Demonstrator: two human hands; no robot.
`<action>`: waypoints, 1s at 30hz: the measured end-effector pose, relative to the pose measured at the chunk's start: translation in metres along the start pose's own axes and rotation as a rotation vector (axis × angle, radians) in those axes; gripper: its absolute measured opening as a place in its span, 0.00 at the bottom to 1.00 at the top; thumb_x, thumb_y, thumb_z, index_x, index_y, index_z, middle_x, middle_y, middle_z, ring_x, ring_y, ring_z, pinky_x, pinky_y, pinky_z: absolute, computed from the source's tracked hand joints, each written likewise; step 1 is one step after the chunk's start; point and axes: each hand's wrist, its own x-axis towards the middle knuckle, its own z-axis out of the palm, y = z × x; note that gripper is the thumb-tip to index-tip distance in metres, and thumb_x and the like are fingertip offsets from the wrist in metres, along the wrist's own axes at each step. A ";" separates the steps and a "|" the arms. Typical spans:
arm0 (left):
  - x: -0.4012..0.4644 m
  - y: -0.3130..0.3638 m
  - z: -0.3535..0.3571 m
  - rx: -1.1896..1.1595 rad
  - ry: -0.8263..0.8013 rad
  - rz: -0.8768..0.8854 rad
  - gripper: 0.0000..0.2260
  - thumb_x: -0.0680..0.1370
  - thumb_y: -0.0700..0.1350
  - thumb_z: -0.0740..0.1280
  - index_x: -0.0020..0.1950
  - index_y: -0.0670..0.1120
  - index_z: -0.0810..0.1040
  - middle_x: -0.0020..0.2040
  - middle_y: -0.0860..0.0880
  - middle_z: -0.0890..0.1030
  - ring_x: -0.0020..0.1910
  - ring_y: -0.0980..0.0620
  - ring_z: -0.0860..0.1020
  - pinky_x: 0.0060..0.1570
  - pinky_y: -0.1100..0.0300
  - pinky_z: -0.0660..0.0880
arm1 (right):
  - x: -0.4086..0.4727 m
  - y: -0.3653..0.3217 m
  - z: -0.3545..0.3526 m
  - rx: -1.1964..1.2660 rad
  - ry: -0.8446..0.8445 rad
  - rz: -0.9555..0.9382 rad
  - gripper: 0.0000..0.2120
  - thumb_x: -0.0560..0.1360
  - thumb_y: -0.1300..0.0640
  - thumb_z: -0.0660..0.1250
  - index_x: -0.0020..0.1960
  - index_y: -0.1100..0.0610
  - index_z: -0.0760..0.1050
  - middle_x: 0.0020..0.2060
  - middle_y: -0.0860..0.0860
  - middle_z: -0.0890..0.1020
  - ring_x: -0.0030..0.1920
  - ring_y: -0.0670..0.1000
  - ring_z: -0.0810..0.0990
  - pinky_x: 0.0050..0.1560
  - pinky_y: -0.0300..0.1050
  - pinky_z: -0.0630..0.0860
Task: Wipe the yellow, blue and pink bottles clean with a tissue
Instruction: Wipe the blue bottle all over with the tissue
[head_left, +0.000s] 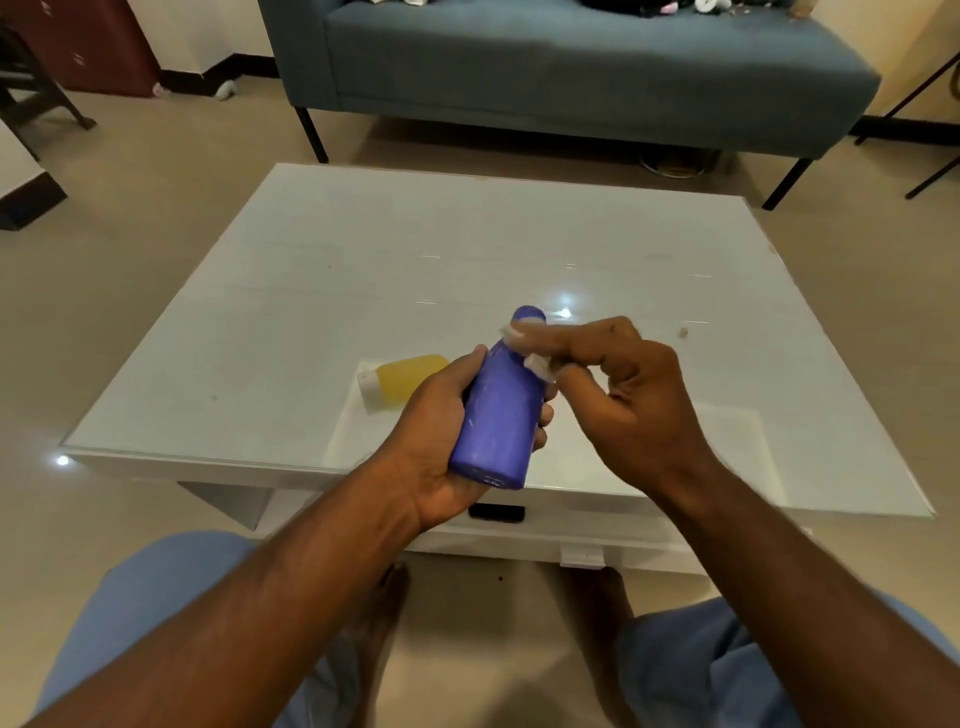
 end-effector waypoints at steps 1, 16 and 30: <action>0.001 0.002 0.000 -0.036 0.018 0.000 0.14 0.81 0.52 0.62 0.57 0.43 0.78 0.44 0.42 0.84 0.39 0.47 0.82 0.42 0.54 0.80 | -0.003 -0.003 0.003 0.055 -0.041 -0.010 0.16 0.75 0.67 0.65 0.55 0.55 0.87 0.51 0.47 0.88 0.53 0.50 0.79 0.53 0.42 0.77; 0.002 0.002 0.001 -0.032 -0.007 0.027 0.14 0.80 0.54 0.63 0.54 0.45 0.79 0.41 0.43 0.84 0.36 0.47 0.82 0.40 0.54 0.81 | -0.005 -0.002 0.004 0.031 0.042 -0.028 0.16 0.78 0.68 0.64 0.61 0.57 0.84 0.58 0.48 0.86 0.61 0.54 0.82 0.62 0.53 0.79; 0.002 0.002 -0.002 0.032 -0.051 0.041 0.15 0.78 0.55 0.63 0.56 0.45 0.79 0.43 0.44 0.84 0.38 0.48 0.81 0.43 0.53 0.79 | -0.006 -0.006 -0.001 -0.048 -0.155 -0.090 0.18 0.78 0.67 0.66 0.64 0.53 0.83 0.62 0.47 0.83 0.65 0.56 0.73 0.62 0.53 0.76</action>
